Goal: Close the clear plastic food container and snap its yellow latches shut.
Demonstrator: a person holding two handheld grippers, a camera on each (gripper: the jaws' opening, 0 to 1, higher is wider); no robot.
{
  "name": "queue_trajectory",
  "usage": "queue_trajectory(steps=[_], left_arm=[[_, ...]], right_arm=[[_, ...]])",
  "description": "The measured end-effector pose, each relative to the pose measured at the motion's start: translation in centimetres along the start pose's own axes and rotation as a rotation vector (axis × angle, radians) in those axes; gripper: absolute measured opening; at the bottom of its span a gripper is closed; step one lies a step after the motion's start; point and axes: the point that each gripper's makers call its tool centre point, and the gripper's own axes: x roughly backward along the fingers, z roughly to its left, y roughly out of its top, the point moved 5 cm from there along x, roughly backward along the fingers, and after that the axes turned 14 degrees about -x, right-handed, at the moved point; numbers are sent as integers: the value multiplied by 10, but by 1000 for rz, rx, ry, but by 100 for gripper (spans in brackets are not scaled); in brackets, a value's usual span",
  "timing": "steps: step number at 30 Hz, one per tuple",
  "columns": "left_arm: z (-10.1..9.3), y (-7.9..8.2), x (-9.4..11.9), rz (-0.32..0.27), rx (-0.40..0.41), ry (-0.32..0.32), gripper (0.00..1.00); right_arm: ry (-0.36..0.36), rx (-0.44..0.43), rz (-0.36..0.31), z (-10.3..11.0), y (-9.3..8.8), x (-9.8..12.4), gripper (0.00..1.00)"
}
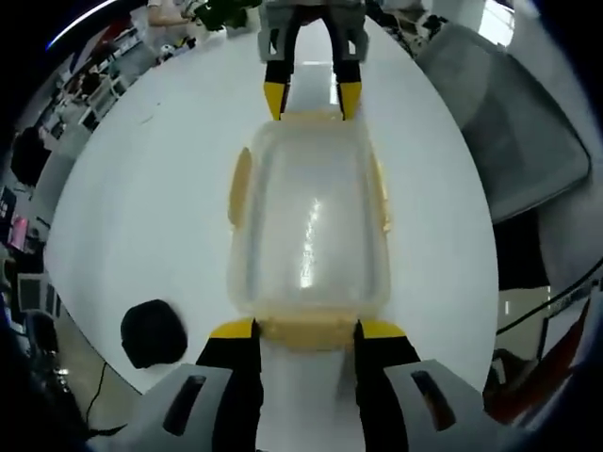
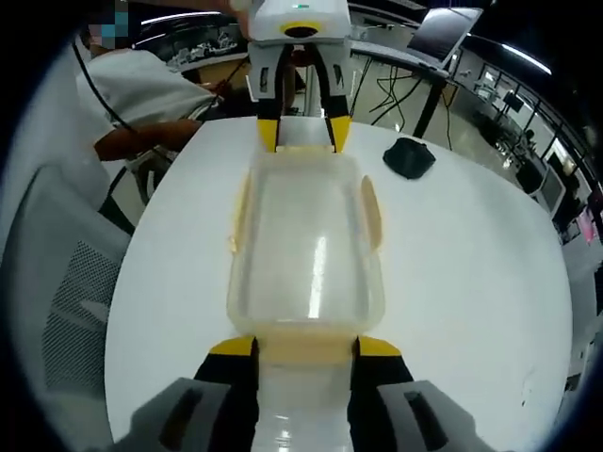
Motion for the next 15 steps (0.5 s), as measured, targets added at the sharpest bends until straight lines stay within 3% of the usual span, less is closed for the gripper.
queue_trajectory(steps=[15], left_arm=[[9,28,18,1,-10,15,35]], right_arm=[[-23,26,-18,0,-4,32,34]])
